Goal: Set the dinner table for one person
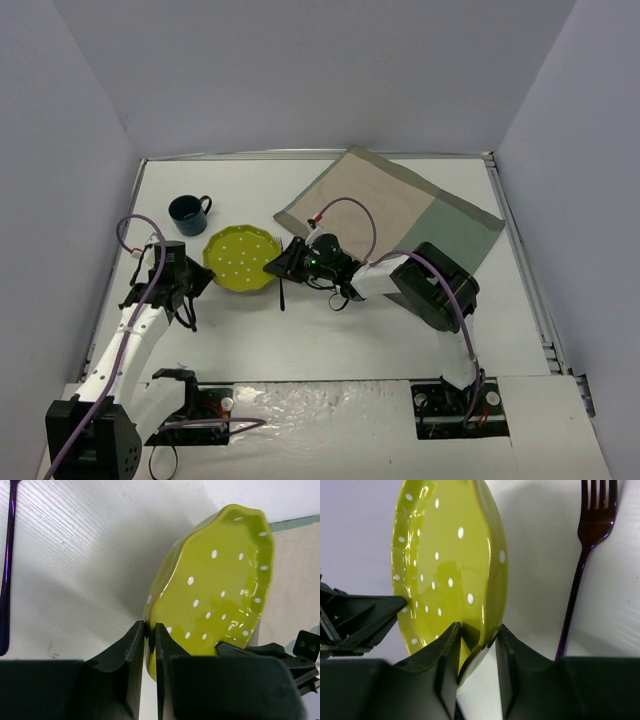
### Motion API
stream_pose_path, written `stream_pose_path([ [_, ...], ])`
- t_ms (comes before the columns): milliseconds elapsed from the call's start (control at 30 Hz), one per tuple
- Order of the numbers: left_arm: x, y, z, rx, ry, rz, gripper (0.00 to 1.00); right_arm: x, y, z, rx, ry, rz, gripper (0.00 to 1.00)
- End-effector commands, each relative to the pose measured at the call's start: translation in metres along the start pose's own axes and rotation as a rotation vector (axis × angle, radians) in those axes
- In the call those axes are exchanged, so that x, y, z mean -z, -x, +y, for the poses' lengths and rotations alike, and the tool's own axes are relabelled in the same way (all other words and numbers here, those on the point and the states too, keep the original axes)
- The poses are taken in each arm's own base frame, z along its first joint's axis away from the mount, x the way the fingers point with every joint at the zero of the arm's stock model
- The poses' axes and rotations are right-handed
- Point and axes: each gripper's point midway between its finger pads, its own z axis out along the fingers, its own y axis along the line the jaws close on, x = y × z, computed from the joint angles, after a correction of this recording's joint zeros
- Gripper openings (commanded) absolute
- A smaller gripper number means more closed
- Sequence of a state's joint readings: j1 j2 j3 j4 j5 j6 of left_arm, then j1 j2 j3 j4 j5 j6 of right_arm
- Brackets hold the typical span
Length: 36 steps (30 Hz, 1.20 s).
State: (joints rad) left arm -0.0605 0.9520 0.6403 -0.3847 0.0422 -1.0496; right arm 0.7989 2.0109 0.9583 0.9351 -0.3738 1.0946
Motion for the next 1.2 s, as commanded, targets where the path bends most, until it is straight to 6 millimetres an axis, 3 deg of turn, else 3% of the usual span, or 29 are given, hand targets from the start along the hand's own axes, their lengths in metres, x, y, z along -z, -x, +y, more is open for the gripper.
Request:
stream_pose_path([
  [0, 0.018, 0.031, -0.057, 0.015, -0.228, -0.101, 0.00, 0.021, 0.031, 0.050, 0.052, 0.141, -0.096, 0.13],
  [67, 0.018, 0.031, -0.056, -0.008, -0.226, -0.102, 0.00, 0.025, 0.036, 0.047, 0.051, 0.138, -0.104, 0.03],
  [133, 0.017, 0.030, -0.057, -0.036, -0.230, -0.099, 0.02, 0.032, 0.041, 0.050, 0.052, 0.146, -0.116, 0.00],
  [267, 0.020, 0.029, -0.059, -0.106, -0.239, -0.088, 0.21, 0.050, 0.057, 0.055, 0.041, 0.169, -0.155, 0.00],
  [467, 0.034, 0.039, -0.074, -0.219, -0.270, -0.102, 0.70, 0.084, 0.083, 0.060, 0.050, 0.151, -0.212, 0.00],
  [567, 0.048, 0.051, -0.088, -0.297, -0.291, -0.134, 0.87, 0.108, 0.106, 0.061, 0.075, 0.120, -0.267, 0.00],
  [767, 0.065, 0.067, -0.097, -0.437, -0.289, -0.178, 0.93, 0.164, 0.151, 0.055, 0.074, 0.067, -0.362, 0.00],
  [967, 0.058, 0.068, -0.082, -0.530, -0.216, -0.176, 0.95, 0.224, 0.203, 0.014, 0.035, -0.024, -0.503, 0.00],
  [1167, 0.056, 0.072, -0.057, -0.657, -0.092, -0.154, 0.97, 0.261, 0.237, -0.027, -0.013, -0.069, -0.594, 0.00],
])
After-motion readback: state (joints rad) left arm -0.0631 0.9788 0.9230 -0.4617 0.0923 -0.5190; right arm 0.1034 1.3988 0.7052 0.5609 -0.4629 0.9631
